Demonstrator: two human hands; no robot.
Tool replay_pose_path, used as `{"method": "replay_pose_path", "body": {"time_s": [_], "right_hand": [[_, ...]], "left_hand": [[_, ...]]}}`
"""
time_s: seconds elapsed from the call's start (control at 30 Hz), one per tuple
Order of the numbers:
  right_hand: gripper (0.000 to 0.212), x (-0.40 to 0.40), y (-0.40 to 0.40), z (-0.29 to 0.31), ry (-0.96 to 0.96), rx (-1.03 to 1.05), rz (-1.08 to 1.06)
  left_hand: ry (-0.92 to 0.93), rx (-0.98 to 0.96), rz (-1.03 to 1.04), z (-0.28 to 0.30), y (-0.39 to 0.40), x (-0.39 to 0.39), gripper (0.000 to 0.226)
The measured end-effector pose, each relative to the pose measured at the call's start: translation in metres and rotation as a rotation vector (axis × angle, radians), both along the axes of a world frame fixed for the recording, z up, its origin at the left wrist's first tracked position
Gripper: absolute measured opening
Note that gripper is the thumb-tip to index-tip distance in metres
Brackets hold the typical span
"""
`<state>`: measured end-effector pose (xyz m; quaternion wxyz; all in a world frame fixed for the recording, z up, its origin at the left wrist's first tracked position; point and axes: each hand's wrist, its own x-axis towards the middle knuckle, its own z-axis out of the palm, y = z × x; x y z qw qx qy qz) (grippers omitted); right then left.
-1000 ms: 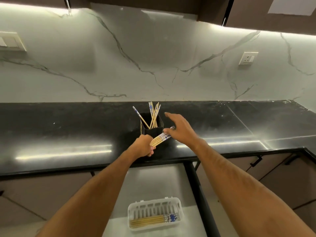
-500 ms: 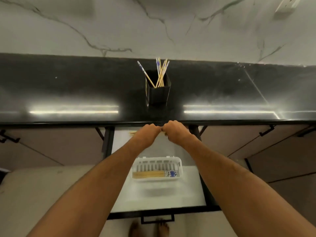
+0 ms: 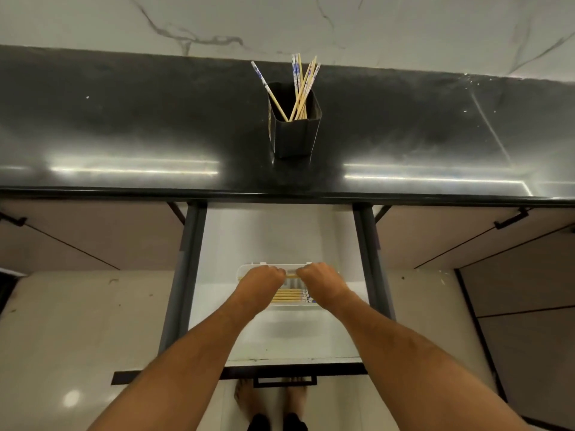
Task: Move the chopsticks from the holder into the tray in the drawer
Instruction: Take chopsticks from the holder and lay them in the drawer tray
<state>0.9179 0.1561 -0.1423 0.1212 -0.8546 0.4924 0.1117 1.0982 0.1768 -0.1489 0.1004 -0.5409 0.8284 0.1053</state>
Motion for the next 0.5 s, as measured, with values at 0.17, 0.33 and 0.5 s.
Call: {"method": "replay_pose_path", "body": {"time_s": [0.17, 0.33, 0.5], "right_hand": [[0.017, -0.001, 0.003, -0.027, 0.006, 0.003, 0.021], [0.018, 0.001, 0.001, -0.048, -0.007, 0.017, -0.008], [0.019, 0.003, 0.001, -0.065, -0.01, 0.015, -0.025]], "left_hand": [[-0.015, 0.025, 0.048, -0.027, 0.006, -0.007, 0.031], [0.022, 0.013, 0.094, -0.043, 0.003, -0.01, 0.029], [0.045, 0.021, 0.126, -0.06, 0.0, -0.012, 0.025]]}}
